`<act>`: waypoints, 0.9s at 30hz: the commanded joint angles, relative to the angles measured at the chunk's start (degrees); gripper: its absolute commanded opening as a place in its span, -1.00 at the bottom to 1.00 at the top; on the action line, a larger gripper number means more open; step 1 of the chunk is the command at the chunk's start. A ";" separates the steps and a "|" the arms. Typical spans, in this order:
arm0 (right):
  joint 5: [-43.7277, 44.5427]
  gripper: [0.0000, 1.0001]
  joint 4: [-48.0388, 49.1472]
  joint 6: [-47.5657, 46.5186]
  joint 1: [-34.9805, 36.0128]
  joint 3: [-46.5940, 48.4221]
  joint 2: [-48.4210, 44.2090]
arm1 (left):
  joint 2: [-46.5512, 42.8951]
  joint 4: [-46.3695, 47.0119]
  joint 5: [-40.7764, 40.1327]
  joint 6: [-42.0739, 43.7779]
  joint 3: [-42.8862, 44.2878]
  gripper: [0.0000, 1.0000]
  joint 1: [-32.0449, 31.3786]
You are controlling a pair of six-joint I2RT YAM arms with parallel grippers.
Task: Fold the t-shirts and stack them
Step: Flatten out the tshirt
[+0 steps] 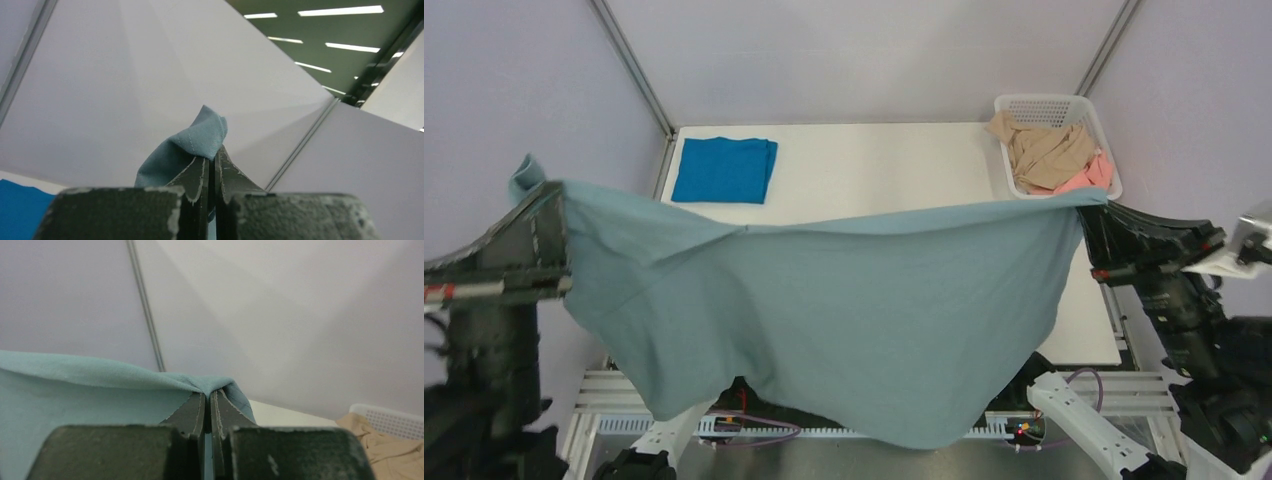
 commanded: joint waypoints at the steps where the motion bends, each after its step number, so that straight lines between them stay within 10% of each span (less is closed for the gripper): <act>1: 18.75 -1.00 4.57 0.37 -0.18 -8.73 5.96 | 10.08 8.59 0.10 5.11 -10.94 -0.95 0.45; 9: 40.33 -0.99 19.54 1.23 -0.99 -26.71 24.84 | 28.64 28.44 0.49 7.55 -32.68 -0.95 0.10; 15: 28.77 -0.81 33.81 4.48 -8.06 -31.89 49.80 | 54.50 29.71 -2.90 10.26 -29.24 -0.66 -1.15; 22: 24.56 0.94 29.54 6.36 -9.56 -23.38 65.78 | 73.22 15.93 -6.57 10.56 -13.44 0.39 -3.60; 27: 23.43 0.96 30.13 8.38 -9.59 -29.22 60.34 | 67.89 18.77 -7.56 10.63 -19.22 0.58 -6.27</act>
